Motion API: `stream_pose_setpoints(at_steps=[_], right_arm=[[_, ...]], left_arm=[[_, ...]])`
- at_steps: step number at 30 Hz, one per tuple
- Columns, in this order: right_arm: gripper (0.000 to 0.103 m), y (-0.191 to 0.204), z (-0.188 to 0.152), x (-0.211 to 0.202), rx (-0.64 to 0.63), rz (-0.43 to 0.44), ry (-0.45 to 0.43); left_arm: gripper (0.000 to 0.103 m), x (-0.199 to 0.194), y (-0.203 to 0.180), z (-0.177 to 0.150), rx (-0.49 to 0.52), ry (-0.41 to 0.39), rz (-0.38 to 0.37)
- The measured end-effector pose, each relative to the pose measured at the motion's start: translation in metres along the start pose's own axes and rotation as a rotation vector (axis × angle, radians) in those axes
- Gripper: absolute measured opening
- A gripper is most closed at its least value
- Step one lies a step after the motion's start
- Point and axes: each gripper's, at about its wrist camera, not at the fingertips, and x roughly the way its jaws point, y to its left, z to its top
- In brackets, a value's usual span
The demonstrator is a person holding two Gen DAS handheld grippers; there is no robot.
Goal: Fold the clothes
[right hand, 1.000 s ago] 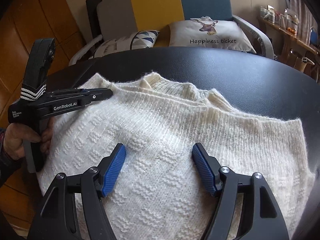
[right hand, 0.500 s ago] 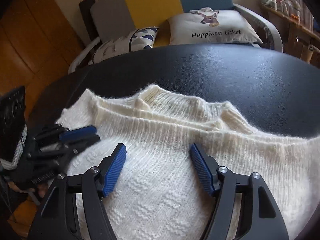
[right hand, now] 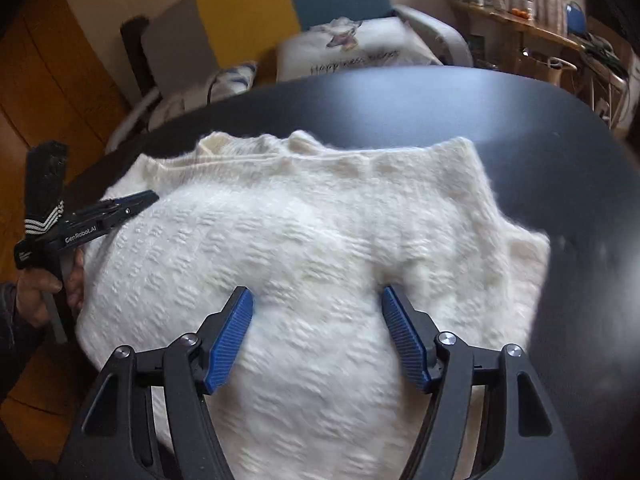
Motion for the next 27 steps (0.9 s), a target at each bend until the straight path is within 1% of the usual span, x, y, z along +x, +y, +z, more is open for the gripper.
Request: stream_pose_setpoints(at_steps=[2, 4, 7, 8, 10, 11, 13, 14, 18, 21, 24, 25, 27], right_arm=[[0.07, -0.007, -0.006, -0.014, 0.036, 0.029, -0.016], [0.07, -0.012, -0.014, -0.035, 0.065, 0.08, -0.041], [0.07, -0.018, -0.035, -0.068, 0.09, 0.171, -0.074], [0.071, -0.02, -0.045, -0.074, 0.089, 0.186, -0.071], [0.071, -0.021, -0.068, -0.078, 0.092, 0.187, -0.04], [0.071, -0.024, -0.077, -0.078, 0.1, 0.181, -0.021], [0.071, -0.033, -0.092, -0.067, 0.142, 0.145, 0.029], [0.07, -0.038, -0.098, -0.065, 0.158, 0.136, 0.034], [0.07, -0.04, -0.099, -0.086, 0.173, 0.149, -0.033], [0.07, -0.038, -0.098, -0.1, 0.15, 0.15, -0.075], [0.07, -0.037, -0.097, -0.097, 0.155, 0.189, -0.091], [0.07, -0.037, -0.098, -0.09, 0.159, 0.194, -0.072], [0.071, -0.037, -0.103, -0.065, 0.172, 0.185, 0.036]], left_arm=[[0.017, -0.015, 0.001, -0.003, -0.026, -0.021, -0.006], [0.017, -0.033, 0.002, -0.012, -0.049, -0.041, -0.012], [0.017, -0.058, 0.0, -0.038, -0.044, -0.066, 0.008], [0.017, -0.06, 0.002, -0.048, -0.045, -0.057, 0.021], [0.017, -0.061, 0.005, -0.065, -0.055, -0.048, 0.036], [0.017, -0.063, 0.006, -0.07, -0.071, -0.058, 0.033], [0.017, -0.066, 0.01, -0.076, -0.108, -0.078, 0.025], [0.017, -0.068, 0.009, -0.075, -0.125, -0.075, 0.027], [0.017, -0.081, 0.005, -0.075, -0.158, -0.087, 0.035], [0.017, -0.09, 0.0, -0.082, -0.144, -0.094, 0.057], [0.017, -0.083, -0.002, -0.095, -0.116, -0.048, 0.086], [0.017, -0.079, -0.002, -0.1, -0.109, -0.031, 0.095], [0.017, -0.08, -0.002, -0.105, -0.106, -0.03, 0.101]])
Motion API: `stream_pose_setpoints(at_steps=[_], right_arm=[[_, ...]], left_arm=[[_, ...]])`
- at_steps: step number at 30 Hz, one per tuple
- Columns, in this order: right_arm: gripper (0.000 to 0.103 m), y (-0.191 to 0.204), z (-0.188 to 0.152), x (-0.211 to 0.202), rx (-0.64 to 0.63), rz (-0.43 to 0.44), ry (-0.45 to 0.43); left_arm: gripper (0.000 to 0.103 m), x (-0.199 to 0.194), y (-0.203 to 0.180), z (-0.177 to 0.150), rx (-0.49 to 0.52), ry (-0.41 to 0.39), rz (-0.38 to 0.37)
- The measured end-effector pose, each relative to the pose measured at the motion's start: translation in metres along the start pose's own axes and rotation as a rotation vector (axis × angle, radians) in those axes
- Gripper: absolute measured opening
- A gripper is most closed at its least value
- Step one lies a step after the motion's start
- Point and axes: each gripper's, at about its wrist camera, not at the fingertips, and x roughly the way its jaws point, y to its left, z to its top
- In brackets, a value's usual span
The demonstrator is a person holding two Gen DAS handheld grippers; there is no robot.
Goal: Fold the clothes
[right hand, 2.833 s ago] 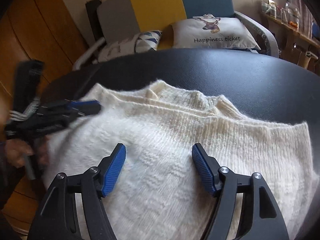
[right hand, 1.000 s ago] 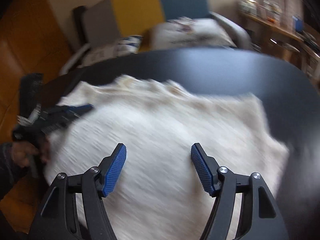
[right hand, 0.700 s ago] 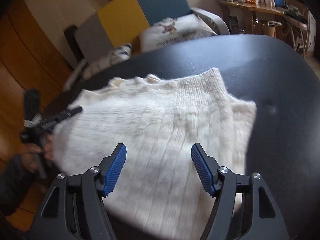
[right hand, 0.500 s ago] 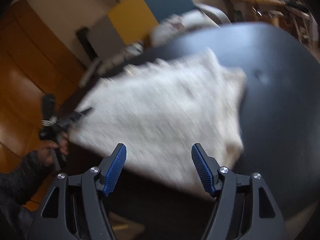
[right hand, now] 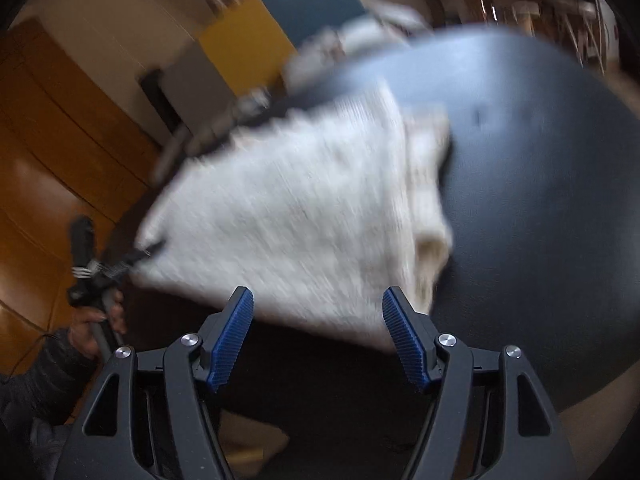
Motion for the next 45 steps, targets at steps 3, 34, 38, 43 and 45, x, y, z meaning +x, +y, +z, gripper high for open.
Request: stream_pose_setpoints(at_steps=[3, 34, 38, 43, 45], right_arm=[[0.071, 0.002, -0.004, -0.006, -0.031, 0.055, -0.01], [0.081, -0.018, 0.017, 0.035, -0.434, 0.666, 0.489], [0.082, -0.009, 0.01, 0.042, -0.468, 0.638, 0.529], [0.08, -0.01, 0.018, 0.036, -0.473, 0.594, 0.499], [0.08, -0.011, 0.026, 0.026, -0.459, 0.598, 0.441]], left_arm=[[0.017, -0.01, -0.003, 0.006, -0.036, 0.002, -0.027], [0.016, 0.146, -0.25, 0.084, 0.52, 0.382, -0.362], [0.016, 0.142, -0.255, 0.078, 0.574, 0.357, -0.34], [0.016, 0.129, -0.256, 0.09, 0.627, 0.344, -0.346], [0.016, 0.132, -0.252, 0.102, 0.596, 0.351, -0.376]])
